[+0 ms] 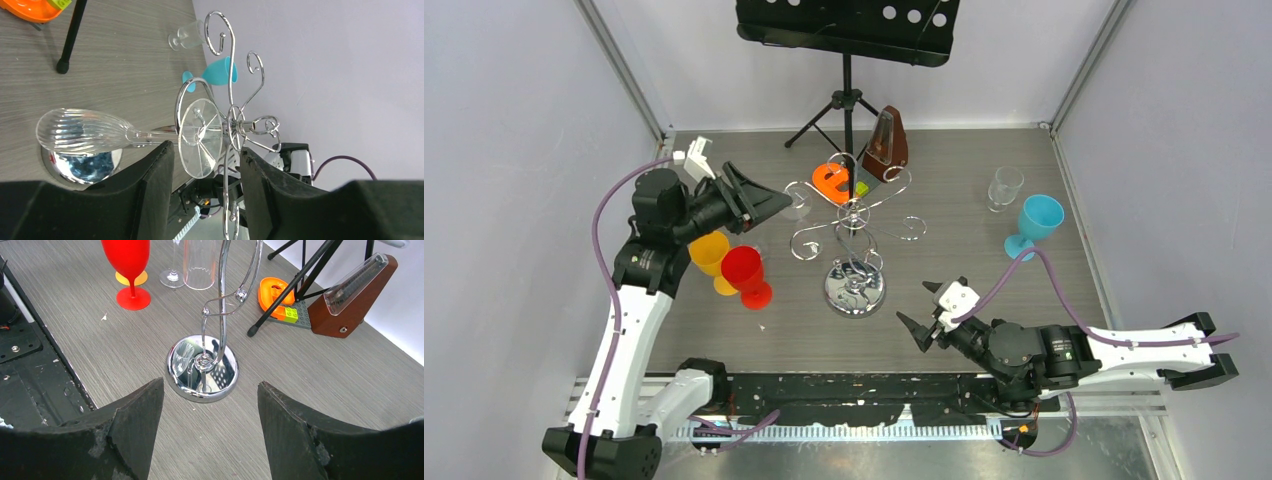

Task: Take the wine glass off the wine glass rack
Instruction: Pick up the wine glass from the wine rack.

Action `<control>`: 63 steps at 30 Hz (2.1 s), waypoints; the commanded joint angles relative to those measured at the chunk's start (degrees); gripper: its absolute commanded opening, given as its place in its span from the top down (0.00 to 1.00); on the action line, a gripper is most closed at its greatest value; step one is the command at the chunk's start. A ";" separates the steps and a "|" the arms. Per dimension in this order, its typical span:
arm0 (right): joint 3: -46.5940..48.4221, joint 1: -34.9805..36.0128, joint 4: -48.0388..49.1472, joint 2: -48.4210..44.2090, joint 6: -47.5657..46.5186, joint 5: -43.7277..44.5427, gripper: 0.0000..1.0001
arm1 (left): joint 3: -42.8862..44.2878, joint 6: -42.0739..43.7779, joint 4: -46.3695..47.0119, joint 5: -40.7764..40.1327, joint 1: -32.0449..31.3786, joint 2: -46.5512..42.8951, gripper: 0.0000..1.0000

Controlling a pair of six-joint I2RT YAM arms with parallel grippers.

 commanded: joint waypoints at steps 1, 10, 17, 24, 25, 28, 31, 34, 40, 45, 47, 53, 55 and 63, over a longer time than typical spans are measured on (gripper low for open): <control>-0.11 0.17 2.85 -0.15 1.06 0.95 0.25 | 1.20 -0.71 3.36 2.26 -0.54 -0.18 0.51; -0.48 0.18 3.01 1.23 1.09 0.87 0.25 | 2.13 -0.80 3.36 2.26 -1.26 -0.37 0.56; -0.64 0.17 3.02 1.56 1.19 0.88 0.25 | 4.04 -0.11 1.90 1.89 -1.76 -0.50 0.58; -0.75 0.19 3.55 2.08 1.26 0.69 0.25 | 5.22 0.65 0.89 0.81 -2.46 0.41 0.60; -0.71 0.24 3.53 2.10 1.27 0.68 0.25 | 5.22 0.80 0.70 0.62 -2.59 0.53 0.60; -0.66 0.18 3.54 2.19 1.36 0.68 0.25 | 5.40 0.94 0.74 0.35 -2.94 1.18 0.60; -0.74 0.20 3.58 2.14 1.32 0.68 0.25 | 5.83 1.24 0.56 -0.15 -3.25 1.90 0.60; -0.87 0.18 3.66 2.12 1.43 0.69 0.25 | 6.04 1.38 0.55 -0.36 -3.51 2.56 0.60; -1.34 0.20 3.60 1.55 1.69 0.79 0.25 | 6.30 1.57 0.58 -1.20 -3.88 3.19 0.60; -1.62 0.17 3.60 1.32 1.72 0.77 0.25 | 6.50 1.74 0.54 -1.47 -4.35 3.59 0.61; -1.73 0.17 3.60 1.31 1.72 0.79 0.25 | 6.46 1.95 0.59 -1.76 -4.76 3.85 0.61; -2.06 0.20 3.60 1.28 1.72 0.84 0.25 | 6.48 2.70 0.20 -1.92 -5.54 4.71 0.67; -2.08 0.18 3.55 1.23 1.76 0.81 0.25 | 6.57 2.92 0.20 -1.99 -5.76 4.97 0.68; -2.46 0.20 3.52 0.72 1.81 0.80 0.25 | 6.91 3.85 -0.19 -1.97 -6.34 5.81 0.79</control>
